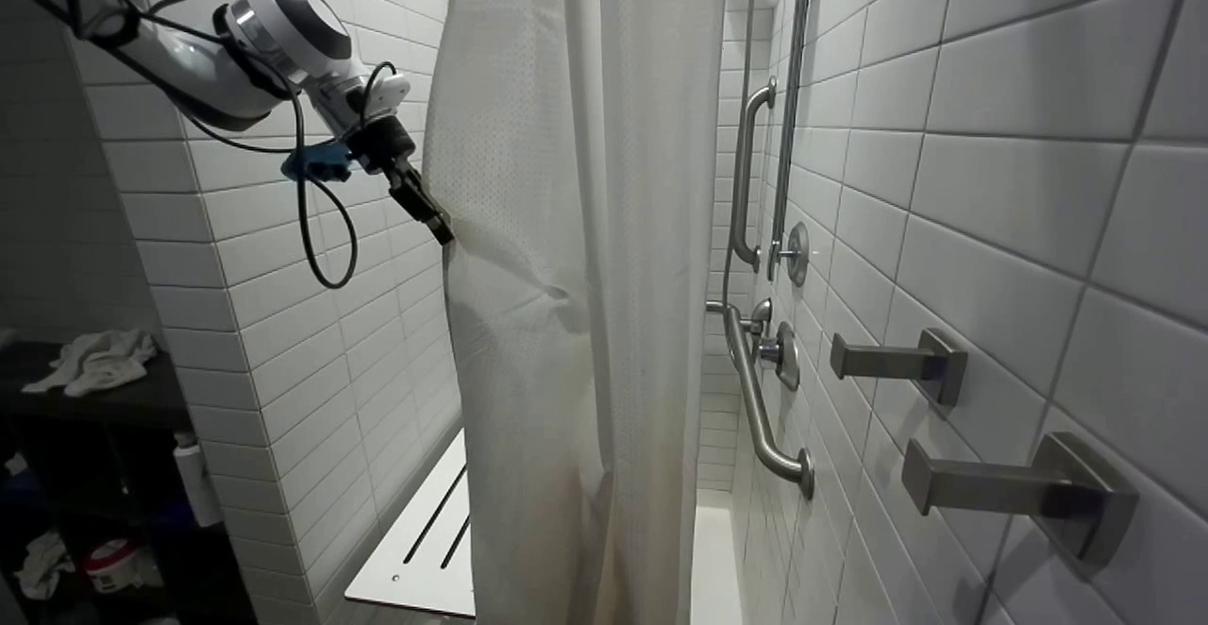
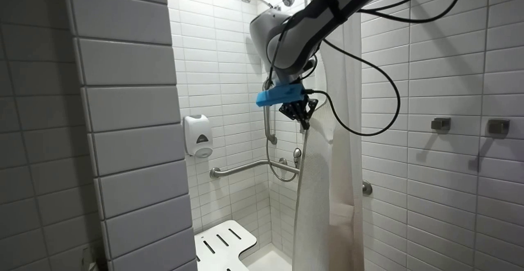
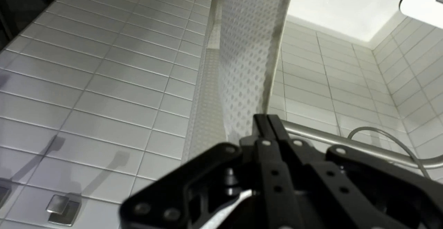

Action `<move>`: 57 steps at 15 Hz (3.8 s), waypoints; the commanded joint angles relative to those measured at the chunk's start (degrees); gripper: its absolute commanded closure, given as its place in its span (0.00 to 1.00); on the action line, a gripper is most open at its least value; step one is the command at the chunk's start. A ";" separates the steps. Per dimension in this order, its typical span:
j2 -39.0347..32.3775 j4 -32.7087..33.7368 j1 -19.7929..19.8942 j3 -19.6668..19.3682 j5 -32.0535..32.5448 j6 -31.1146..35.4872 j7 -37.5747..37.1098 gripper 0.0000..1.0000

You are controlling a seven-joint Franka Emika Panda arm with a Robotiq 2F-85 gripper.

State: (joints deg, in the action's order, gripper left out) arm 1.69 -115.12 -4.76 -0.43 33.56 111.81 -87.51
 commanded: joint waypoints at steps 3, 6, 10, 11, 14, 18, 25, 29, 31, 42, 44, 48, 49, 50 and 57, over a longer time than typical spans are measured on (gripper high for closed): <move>0.43 0.80 1.99 0.78 -5.10 -1.54 11.67 0.99; 0.06 1.46 2.12 1.06 -4.65 -2.34 13.38 0.99; -0.01 2.23 1.60 2.02 -3.70 -3.58 13.29 0.99; 0.09 2.25 1.49 2.35 -3.39 -3.86 13.04 0.99; 0.16 2.63 1.28 3.29 -2.75 -4.38 12.77 0.99; 0.21 2.79 0.88 4.37 -1.01 -4.76 11.64 0.99; 0.60 2.24 -0.34 6.44 4.84 -5.45 9.08 0.99; 0.52 2.23 -0.87 6.97 6.19 -5.74 8.37 0.99; 0.60 2.14 -1.10 7.25 6.70 -5.88 8.05 0.99; 0.63 1.38 -3.11 9.51 12.04 -7.54 3.86 0.99; 0.45 1.40 -3.50 9.99 13.11 -8.18 2.81 0.99; 1.12 0.43 -4.31 10.74 14.96 -8.87 1.21 0.99; 1.61 -0.14 -4.47 10.91 15.27 -8.91 0.87 0.99; 2.04 -0.56 -4.56 11.05 15.18 -8.96 0.81 0.99; 6.71 -5.58 -4.79 11.78 14.54 -8.11 -0.17 0.99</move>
State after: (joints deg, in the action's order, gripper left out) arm 4.63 -117.56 -9.22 11.01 47.24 103.57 -86.64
